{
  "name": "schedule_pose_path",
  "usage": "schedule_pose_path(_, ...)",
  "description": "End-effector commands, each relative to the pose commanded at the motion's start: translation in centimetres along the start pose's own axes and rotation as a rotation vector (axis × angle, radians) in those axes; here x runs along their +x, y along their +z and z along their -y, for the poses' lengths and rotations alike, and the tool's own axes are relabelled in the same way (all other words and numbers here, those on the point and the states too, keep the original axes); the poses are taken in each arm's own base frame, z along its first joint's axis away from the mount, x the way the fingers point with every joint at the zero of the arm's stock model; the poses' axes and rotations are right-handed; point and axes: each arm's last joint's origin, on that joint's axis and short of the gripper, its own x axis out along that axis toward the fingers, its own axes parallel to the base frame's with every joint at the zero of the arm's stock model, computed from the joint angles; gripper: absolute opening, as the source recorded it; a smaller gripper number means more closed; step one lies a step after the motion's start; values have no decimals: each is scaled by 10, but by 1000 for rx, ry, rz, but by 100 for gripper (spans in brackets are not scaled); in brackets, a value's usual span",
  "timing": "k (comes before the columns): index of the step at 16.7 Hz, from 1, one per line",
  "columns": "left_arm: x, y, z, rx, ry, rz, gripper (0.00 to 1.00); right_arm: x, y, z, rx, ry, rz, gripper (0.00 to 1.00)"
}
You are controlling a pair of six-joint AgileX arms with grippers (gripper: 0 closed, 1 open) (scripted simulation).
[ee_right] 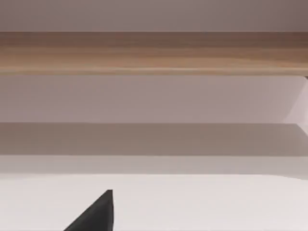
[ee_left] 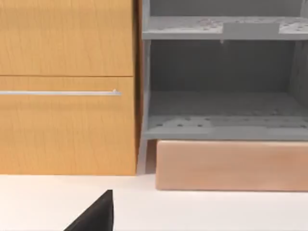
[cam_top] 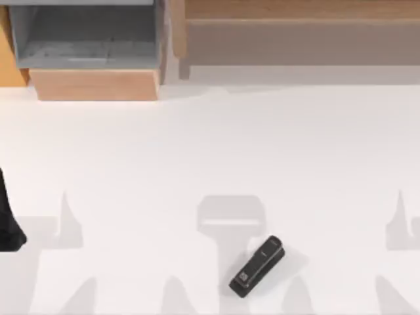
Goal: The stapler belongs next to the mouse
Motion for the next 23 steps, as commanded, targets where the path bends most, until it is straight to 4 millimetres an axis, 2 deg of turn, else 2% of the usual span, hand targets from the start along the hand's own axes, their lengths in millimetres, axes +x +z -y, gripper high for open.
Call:
schedule_pose_path(3,0,1,1,-1,-6,-8,100,0,0,0,0,0,0,100)
schedule_pose_path(6,3,7,6,-4,-61,-90,100,0,0,0,0,0,0,100)
schedule_pose_path(9,11,17,17,3,-158,-265,100,0,0,0,0,0,0,100)
schedule_pose_path(12,25,25,35,39,-276,-524,100,0,0,0,0,0,0,100)
schedule_pose_path(17,55,22,83,192,-447,-1064,100,0,0,0,0,0,0,100)
schedule_pose_path(20,72,14,124,333,-503,-1356,100,0,0,0,0,0,0,100)
schedule_pose_path(23,88,5,172,474,-527,-1552,100,0,0,0,0,0,0,100)
